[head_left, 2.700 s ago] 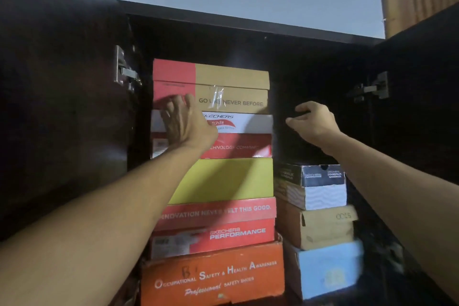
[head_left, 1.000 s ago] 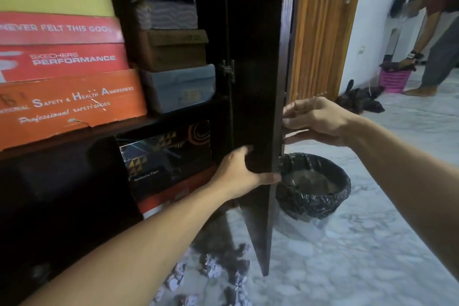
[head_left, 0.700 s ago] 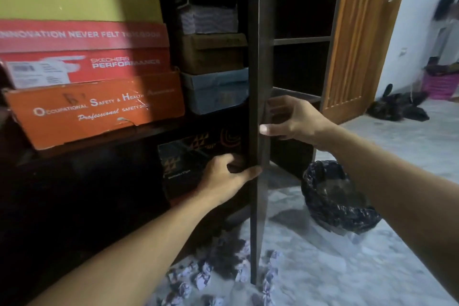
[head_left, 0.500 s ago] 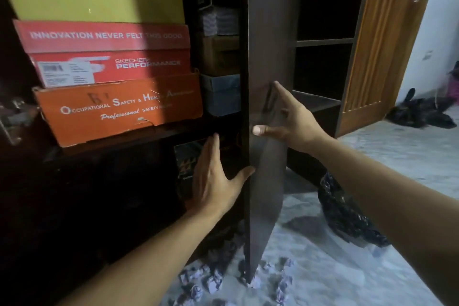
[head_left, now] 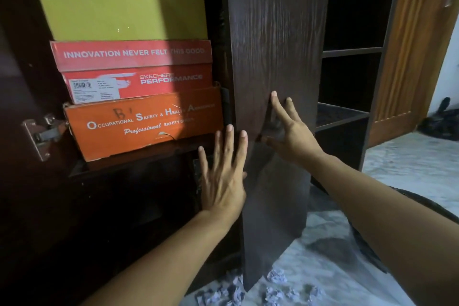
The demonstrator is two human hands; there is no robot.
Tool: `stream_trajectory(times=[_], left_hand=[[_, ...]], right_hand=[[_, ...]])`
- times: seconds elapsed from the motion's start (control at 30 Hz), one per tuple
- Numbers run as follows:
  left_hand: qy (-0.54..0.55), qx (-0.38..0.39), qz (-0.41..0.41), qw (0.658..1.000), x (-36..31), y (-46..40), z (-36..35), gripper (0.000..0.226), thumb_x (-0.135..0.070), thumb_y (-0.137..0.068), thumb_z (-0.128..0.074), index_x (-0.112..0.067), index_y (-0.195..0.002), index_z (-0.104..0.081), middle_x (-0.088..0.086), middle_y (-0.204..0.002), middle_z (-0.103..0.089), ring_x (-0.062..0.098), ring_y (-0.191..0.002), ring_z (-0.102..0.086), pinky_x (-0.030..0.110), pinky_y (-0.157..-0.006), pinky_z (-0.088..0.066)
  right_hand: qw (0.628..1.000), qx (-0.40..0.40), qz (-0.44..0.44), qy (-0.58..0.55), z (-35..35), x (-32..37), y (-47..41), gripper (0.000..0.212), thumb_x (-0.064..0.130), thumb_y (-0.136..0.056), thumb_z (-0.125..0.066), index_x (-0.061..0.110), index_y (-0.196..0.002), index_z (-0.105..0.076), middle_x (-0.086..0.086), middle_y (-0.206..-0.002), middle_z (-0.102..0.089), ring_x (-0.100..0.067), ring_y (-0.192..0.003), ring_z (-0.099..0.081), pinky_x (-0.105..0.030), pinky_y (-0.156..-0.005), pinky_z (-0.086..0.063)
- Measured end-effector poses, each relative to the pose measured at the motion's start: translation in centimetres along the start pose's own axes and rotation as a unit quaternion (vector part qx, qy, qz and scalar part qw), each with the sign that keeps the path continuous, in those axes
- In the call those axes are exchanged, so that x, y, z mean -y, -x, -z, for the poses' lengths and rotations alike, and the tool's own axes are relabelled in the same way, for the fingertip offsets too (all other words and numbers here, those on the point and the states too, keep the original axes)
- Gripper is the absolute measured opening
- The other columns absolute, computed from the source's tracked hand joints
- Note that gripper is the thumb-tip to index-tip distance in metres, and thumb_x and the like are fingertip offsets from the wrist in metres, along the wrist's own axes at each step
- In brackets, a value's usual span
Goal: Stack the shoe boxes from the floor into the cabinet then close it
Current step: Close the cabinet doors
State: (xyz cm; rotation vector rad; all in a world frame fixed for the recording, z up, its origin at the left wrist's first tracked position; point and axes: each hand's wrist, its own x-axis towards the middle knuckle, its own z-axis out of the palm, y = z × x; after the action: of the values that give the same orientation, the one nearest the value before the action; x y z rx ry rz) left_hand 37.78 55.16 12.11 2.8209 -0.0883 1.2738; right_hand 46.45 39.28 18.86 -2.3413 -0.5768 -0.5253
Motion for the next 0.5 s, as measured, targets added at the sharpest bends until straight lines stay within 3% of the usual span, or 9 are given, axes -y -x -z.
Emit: stream_trajectory(times=[0.23,0.37,0.5], left_hand=[[-0.061,0.034,0.007,0.998,2.3,-1.8,-0.9,0.105,-0.024,-0.078,-0.075,-0.018,-0.154,-0.003,0.012,-0.163,0.000,0.033,-0.150,-0.003,0.063,-0.116,-0.012],[-0.078,0.103,0.025,0.991,3.9,-3.1,-1.1,0.115,-0.021,-0.083,-0.070,-0.022,-0.149,0.025,0.005,-0.156,0.033,0.027,-0.145,0.027,0.059,-0.115,0.011],[-0.073,0.145,0.039,0.986,4.4,-4.2,-0.4,0.111,-0.028,-0.085,-0.065,-0.022,-0.150,0.025,0.003,-0.152,0.040,0.025,-0.142,0.034,0.061,-0.114,0.013]], right_hand=[[0.999,-0.031,-0.029,0.021,-2.3,0.9,-1.8,0.110,0.035,-0.087,-0.071,0.061,-0.140,0.023,0.002,-0.164,0.016,-0.034,-0.149,-0.017,-0.056,-0.101,-0.047],[0.998,-0.029,-0.045,0.031,-3.6,1.8,-3.0,0.112,0.032,-0.087,-0.071,0.055,-0.144,0.022,0.001,-0.163,0.019,-0.033,-0.151,-0.007,-0.055,-0.105,-0.044],[0.998,-0.015,-0.049,0.040,-4.3,1.8,-3.6,0.110,0.027,-0.087,-0.072,0.052,-0.147,0.017,0.001,-0.163,0.020,-0.034,-0.151,0.000,-0.055,-0.109,-0.038]])
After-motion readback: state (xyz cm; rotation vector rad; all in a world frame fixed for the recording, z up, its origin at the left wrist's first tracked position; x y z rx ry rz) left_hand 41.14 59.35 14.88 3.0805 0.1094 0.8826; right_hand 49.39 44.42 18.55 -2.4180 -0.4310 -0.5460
